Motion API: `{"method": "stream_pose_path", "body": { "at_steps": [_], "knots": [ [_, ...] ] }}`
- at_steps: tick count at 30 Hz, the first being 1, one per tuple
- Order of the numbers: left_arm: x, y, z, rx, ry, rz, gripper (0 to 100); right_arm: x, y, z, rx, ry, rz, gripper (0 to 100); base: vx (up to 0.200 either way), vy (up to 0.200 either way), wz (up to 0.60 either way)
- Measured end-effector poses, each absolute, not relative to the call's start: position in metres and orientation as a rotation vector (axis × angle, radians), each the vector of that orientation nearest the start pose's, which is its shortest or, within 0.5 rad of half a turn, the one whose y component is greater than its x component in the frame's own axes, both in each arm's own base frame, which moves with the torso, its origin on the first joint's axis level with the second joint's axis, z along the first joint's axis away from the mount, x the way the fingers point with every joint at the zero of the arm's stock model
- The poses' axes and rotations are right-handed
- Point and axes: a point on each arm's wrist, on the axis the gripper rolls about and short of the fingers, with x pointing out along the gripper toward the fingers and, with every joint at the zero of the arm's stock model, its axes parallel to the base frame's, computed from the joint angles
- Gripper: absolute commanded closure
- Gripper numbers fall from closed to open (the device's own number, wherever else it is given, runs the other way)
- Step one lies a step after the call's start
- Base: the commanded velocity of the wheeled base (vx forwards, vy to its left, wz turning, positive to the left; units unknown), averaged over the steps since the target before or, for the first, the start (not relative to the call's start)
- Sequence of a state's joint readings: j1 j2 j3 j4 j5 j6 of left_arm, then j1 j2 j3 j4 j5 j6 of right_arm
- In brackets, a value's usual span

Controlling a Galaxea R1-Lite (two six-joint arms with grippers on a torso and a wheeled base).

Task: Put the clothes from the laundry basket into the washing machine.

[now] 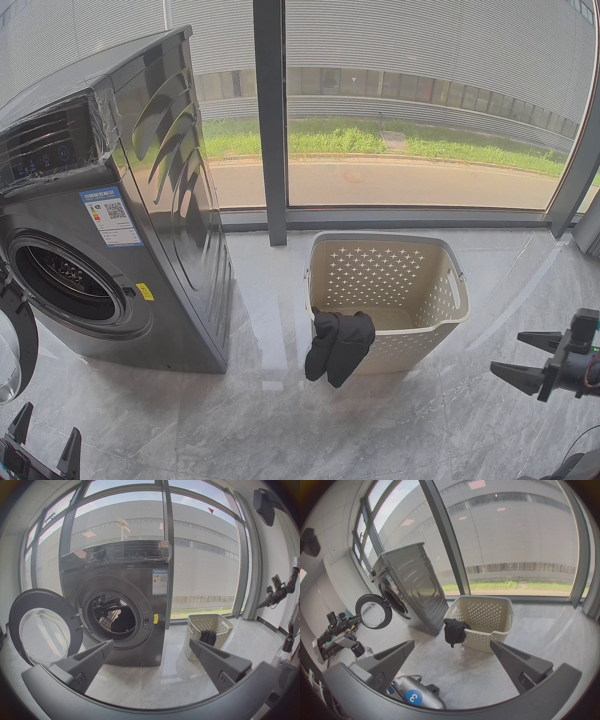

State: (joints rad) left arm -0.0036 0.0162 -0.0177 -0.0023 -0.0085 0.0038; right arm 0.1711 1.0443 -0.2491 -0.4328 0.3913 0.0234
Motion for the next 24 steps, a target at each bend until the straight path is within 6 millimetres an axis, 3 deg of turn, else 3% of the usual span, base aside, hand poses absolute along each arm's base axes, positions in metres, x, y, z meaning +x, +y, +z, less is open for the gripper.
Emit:
{"method": "stream_pose_path", "body": {
  "at_steps": [5,10,24],
  "knots": [
    [-0.023,0.0,0.081,0.003,-0.004,-0.012,0,0.155,0.053,0.135,0.098,0.443,0.573,0,0.08,0.0,0.0],
    [-0.023,0.0,0.081,0.002,-0.004,-0.012,0,0.186,0.085,0.106,0.113,0.527,0.57,0,0.0,0.0,0.0],
    [-0.023,0.0,0.081,0.0,-0.004,-0.012,0,0.223,0.134,0.052,0.095,0.689,0.531,0,0.0,0.0,0.0]
  ]
}}
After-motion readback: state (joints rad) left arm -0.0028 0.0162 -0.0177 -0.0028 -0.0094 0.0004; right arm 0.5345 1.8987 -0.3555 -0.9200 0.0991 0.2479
